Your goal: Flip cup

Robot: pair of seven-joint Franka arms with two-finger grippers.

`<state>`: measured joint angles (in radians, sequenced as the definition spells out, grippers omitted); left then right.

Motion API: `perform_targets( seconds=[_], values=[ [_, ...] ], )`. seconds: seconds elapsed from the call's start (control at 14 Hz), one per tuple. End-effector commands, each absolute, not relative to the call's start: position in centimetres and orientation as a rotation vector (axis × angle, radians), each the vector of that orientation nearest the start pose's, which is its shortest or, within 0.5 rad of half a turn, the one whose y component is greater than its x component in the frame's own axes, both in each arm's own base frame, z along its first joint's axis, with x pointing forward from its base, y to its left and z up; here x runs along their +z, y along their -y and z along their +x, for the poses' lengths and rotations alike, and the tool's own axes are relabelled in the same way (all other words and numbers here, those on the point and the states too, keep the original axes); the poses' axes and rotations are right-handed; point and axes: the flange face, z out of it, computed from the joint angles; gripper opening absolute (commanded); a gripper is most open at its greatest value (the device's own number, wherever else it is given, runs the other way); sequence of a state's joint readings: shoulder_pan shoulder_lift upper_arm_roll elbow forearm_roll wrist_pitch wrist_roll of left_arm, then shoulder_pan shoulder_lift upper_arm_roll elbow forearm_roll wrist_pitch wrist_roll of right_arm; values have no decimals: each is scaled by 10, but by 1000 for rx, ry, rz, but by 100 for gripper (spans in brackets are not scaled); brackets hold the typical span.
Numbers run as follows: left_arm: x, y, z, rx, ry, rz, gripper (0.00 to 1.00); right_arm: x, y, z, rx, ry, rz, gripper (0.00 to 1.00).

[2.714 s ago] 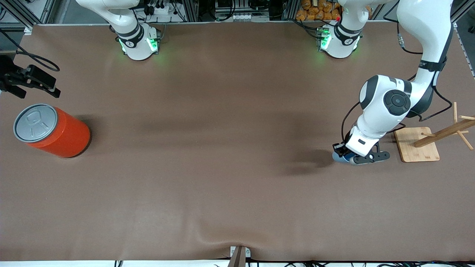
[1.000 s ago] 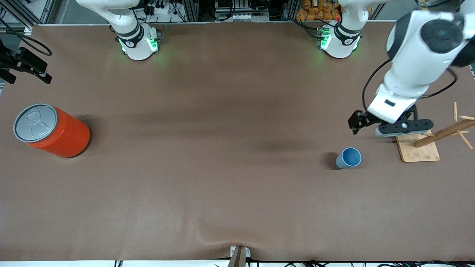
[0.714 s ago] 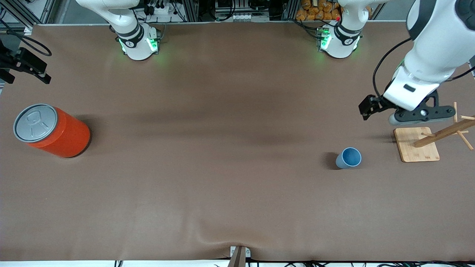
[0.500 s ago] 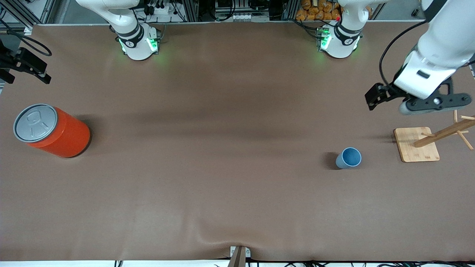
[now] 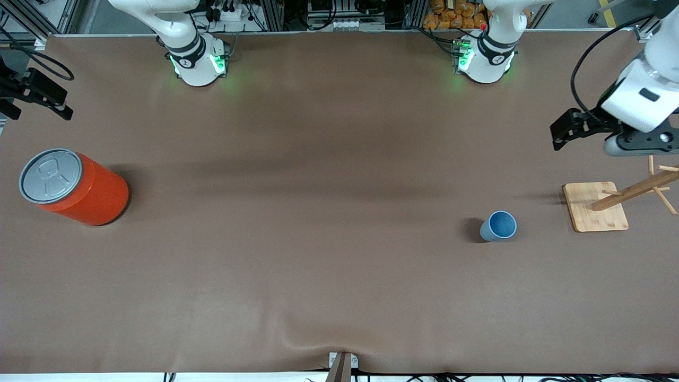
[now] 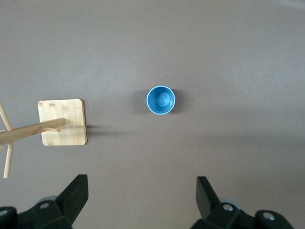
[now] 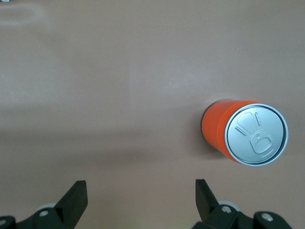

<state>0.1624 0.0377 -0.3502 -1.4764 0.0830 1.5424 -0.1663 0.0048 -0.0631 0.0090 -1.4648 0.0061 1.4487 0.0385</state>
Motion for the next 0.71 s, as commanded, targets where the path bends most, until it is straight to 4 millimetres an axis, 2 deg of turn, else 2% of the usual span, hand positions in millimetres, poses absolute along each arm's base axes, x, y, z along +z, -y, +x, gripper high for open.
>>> perform_targets(
  seconds=[0.0, 0.29, 0.64],
  values=[
    [663, 86, 534, -18, -31, -3078, 100, 698, -8, 518, -78, -28, -3146, 100],
    [656, 88, 515, 23, -10, -3115, 100, 697, -8, 517, -65, -32, -3145, 100],
    [655, 86, 521, 24, -34, -3117, 100, 696, -7, 516, -51, -34, -3141, 100]
  ],
)
